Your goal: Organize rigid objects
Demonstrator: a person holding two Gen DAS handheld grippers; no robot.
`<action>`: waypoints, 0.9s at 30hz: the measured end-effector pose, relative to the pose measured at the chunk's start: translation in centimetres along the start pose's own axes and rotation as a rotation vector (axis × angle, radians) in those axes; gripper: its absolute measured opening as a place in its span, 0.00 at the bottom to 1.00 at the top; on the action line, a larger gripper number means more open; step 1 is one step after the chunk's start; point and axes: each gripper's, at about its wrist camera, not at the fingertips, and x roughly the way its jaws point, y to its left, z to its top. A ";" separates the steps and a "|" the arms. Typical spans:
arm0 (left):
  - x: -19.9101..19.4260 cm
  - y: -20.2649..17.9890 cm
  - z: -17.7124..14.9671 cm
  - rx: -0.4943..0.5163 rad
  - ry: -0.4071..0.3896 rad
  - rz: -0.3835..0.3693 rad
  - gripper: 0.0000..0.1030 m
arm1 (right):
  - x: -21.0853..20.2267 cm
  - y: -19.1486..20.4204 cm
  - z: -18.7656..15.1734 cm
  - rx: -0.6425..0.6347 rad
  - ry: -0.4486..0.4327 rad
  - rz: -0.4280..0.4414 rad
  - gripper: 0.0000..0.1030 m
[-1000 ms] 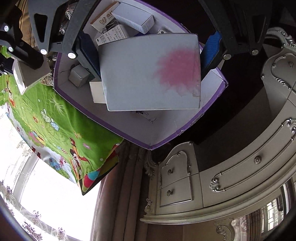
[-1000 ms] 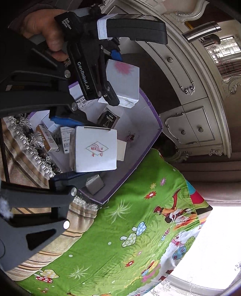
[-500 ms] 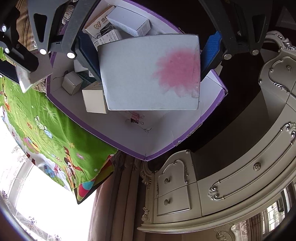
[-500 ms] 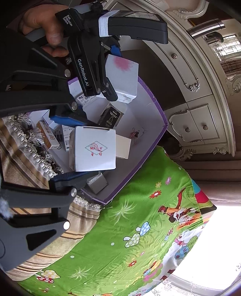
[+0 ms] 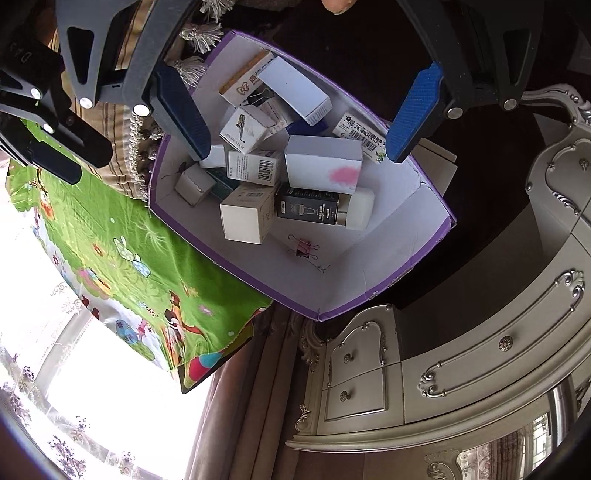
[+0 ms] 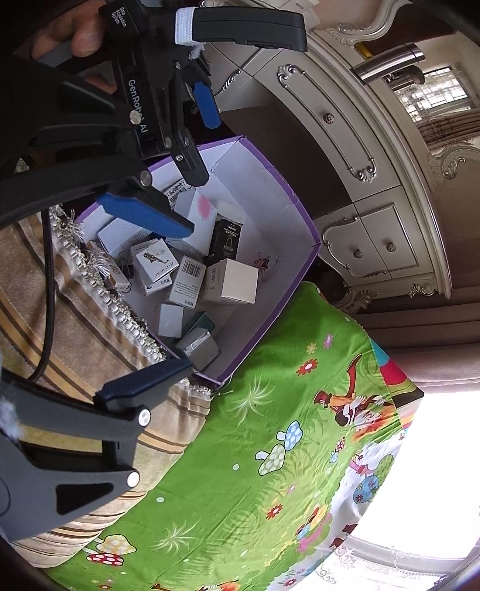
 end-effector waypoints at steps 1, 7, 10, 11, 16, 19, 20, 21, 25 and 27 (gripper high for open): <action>-0.6 -0.5 -0.3 -0.006 0.000 0.007 0.96 | -0.5 -0.3 -0.2 0.004 -0.006 0.000 0.70; -2.1 -2.7 -1.5 0.008 0.007 0.047 0.97 | -2.8 -1.6 -2.5 -0.011 -0.026 -0.029 0.74; -2.4 -3.4 -1.8 0.020 -0.001 0.097 0.97 | -3.5 -2.1 -3.8 -0.004 -0.035 -0.022 0.75; -2.5 -3.5 -1.8 0.021 -0.001 0.105 0.97 | -3.6 -2.3 -3.9 0.001 -0.038 -0.018 0.75; -2.7 -3.6 -2.1 0.027 -0.014 0.140 0.97 | -3.7 -2.5 -4.3 0.014 -0.057 -0.013 0.76; -2.8 -3.5 -2.1 0.022 -0.014 0.132 0.97 | -3.4 -2.2 -4.5 -0.001 -0.053 -0.016 0.76; -2.8 -3.5 -2.0 0.024 -0.015 0.136 0.97 | -3.3 -2.1 -4.5 -0.005 -0.050 -0.015 0.76; -2.8 -3.6 -2.0 0.025 -0.015 0.138 0.97 | -3.2 -2.1 -4.6 -0.007 -0.048 -0.015 0.76; -2.6 -3.6 -2.1 0.025 -0.009 0.137 0.97 | -3.1 -2.3 -4.6 0.006 -0.044 -0.010 0.76; -2.5 -3.6 -2.1 0.023 -0.005 0.137 0.97 | -3.0 -2.4 -4.6 0.009 -0.040 -0.010 0.76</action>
